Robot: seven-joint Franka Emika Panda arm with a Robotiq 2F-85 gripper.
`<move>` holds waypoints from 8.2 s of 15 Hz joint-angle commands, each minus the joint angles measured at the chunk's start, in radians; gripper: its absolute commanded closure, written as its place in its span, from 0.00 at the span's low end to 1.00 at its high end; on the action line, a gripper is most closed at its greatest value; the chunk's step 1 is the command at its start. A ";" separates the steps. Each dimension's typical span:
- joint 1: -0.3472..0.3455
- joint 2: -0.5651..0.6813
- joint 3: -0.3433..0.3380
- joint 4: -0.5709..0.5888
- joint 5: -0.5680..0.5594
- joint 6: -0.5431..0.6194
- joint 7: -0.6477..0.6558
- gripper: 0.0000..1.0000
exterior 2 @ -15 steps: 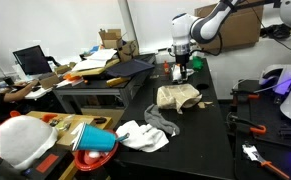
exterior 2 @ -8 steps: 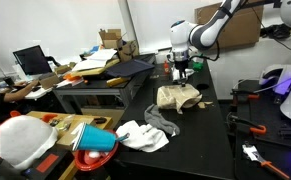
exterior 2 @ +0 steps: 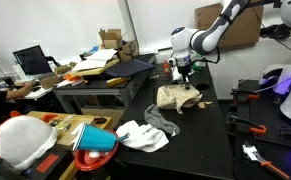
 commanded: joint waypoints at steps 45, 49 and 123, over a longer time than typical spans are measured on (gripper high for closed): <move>0.042 0.291 0.382 0.081 0.753 -0.166 0.332 0.00; 0.083 0.409 0.323 0.034 0.903 -0.196 0.258 0.00; 0.112 0.177 0.065 0.050 0.288 0.068 0.456 0.83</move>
